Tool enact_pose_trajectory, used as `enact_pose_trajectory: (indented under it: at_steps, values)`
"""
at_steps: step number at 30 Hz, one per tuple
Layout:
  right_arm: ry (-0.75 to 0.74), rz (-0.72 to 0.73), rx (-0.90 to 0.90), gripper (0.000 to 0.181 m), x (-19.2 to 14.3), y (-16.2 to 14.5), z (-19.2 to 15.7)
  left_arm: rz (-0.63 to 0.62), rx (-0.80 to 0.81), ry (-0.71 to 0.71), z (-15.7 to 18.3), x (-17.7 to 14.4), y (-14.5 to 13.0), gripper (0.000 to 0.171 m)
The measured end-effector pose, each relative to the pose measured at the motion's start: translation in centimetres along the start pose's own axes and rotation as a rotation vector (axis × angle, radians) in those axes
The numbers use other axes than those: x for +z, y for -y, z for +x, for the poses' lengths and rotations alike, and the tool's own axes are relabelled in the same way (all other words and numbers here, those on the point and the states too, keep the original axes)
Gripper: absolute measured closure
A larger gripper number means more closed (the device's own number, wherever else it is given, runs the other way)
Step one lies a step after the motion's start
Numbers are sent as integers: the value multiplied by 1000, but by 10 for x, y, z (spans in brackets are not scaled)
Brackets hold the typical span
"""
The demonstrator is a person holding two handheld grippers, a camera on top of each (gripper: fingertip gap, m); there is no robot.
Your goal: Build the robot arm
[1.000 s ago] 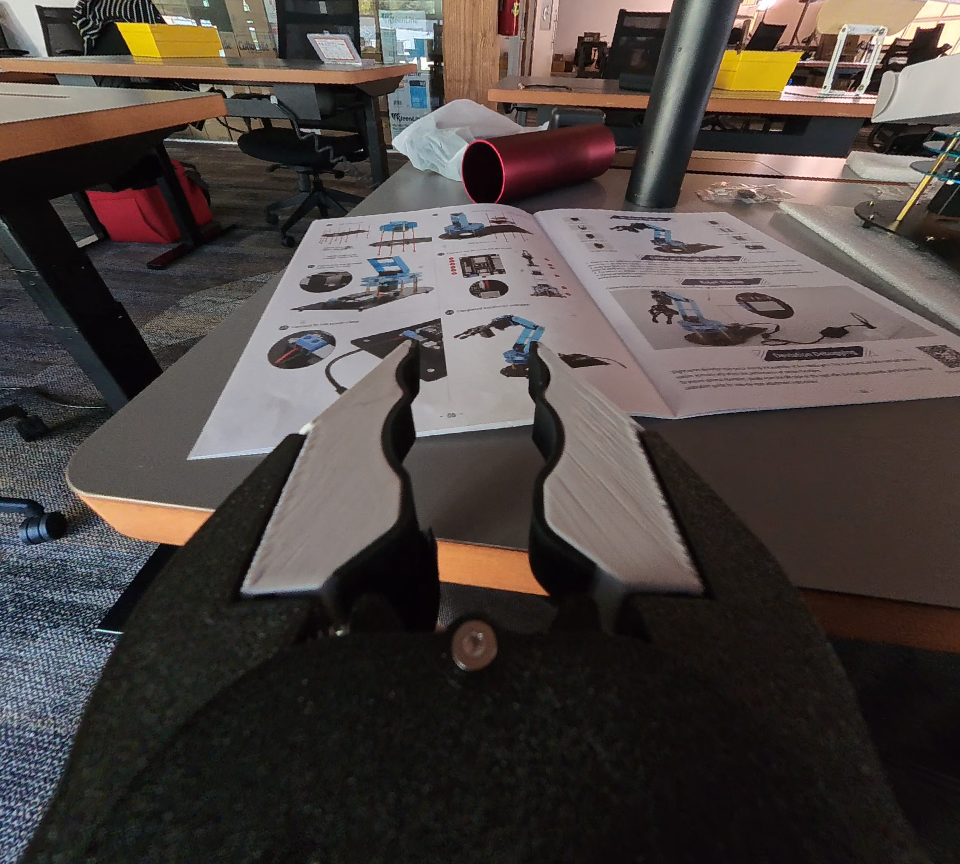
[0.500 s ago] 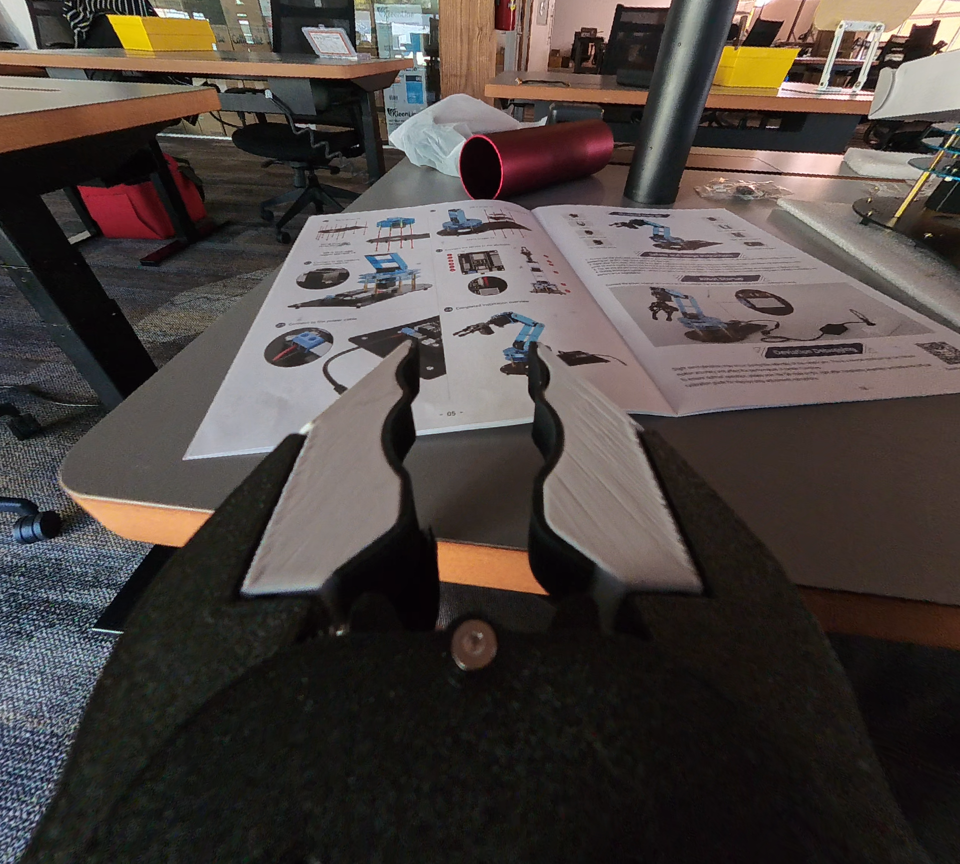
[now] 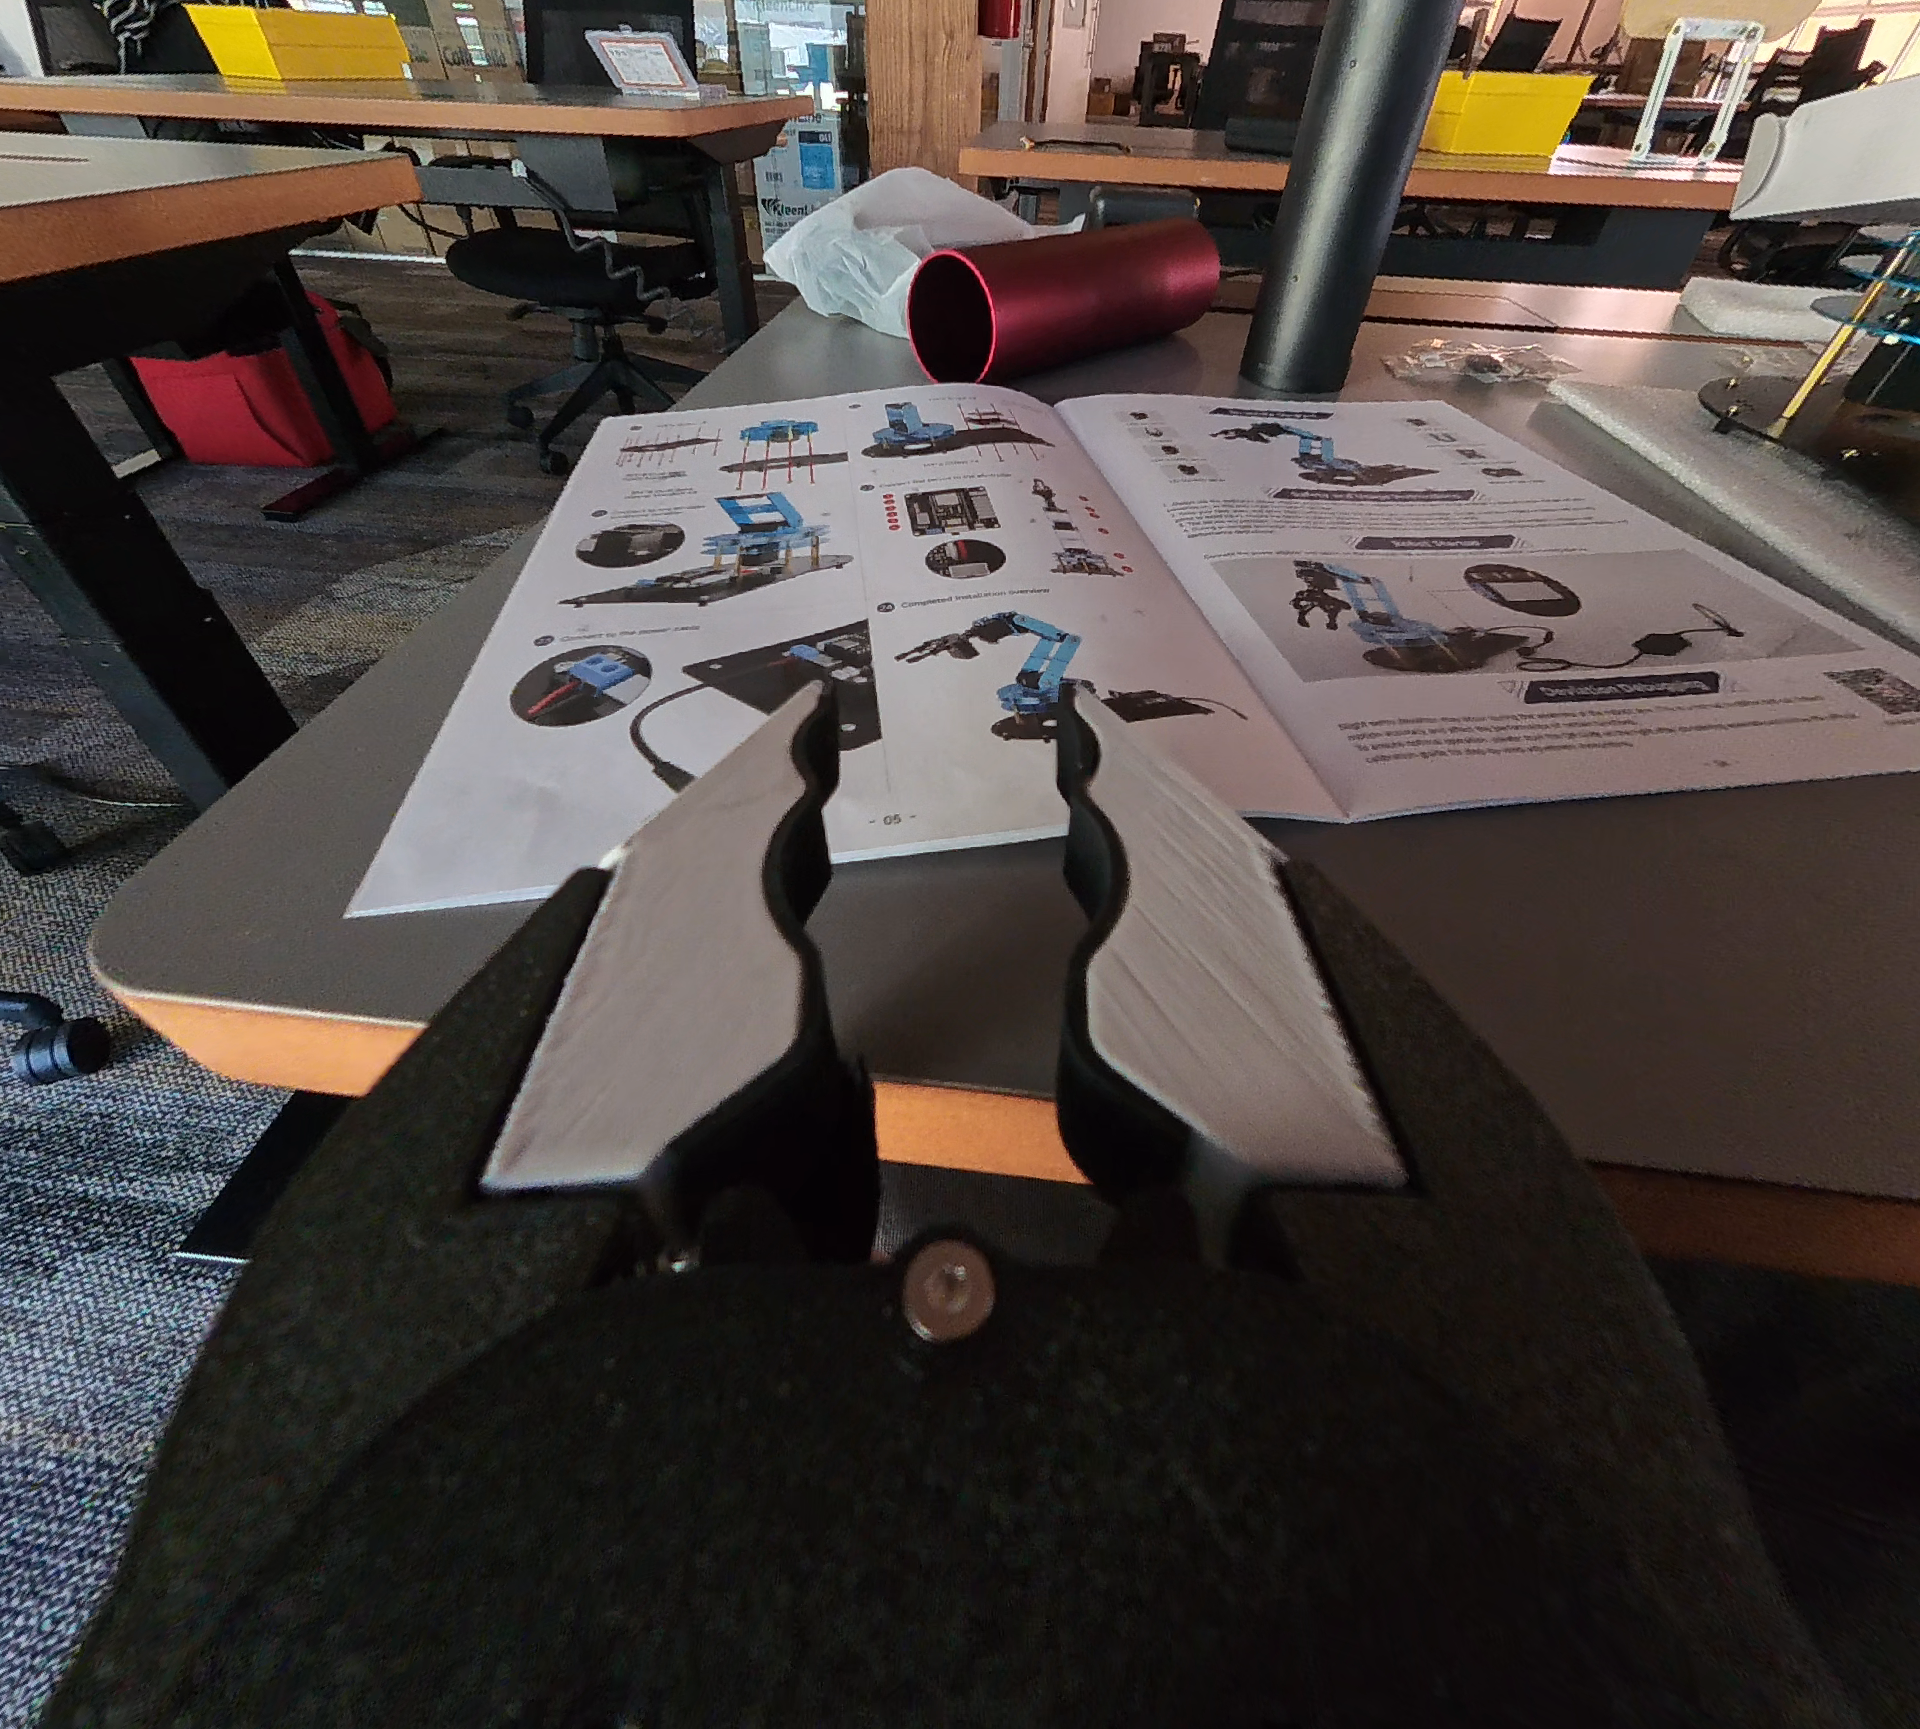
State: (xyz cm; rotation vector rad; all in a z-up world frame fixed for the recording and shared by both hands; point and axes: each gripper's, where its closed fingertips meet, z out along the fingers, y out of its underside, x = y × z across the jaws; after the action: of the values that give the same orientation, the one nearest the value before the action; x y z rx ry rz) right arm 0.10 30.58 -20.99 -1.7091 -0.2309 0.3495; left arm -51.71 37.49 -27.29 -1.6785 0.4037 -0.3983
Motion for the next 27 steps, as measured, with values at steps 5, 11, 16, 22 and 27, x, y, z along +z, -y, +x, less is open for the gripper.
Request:
enact_pose_trajectory:
  at_steps: [5,11,16,22,27]
  values:
    - [1,0,-2,181,0,0,0,1,-1,1,-1,0,0,130]
    - [1,-2,-1,181,0,0,0,0,-4,-2,0,0,0,130]
    - [0,-4,0,181,0,-1,0,-2,-14,-6,-1,0,-1,130]
    - [0,-6,2,181,1,-2,1,-27,-41,-9,-2,0,-3,130]
    - [-1,-5,4,181,1,-1,1,-72,-159,-55,10,-2,20,130]
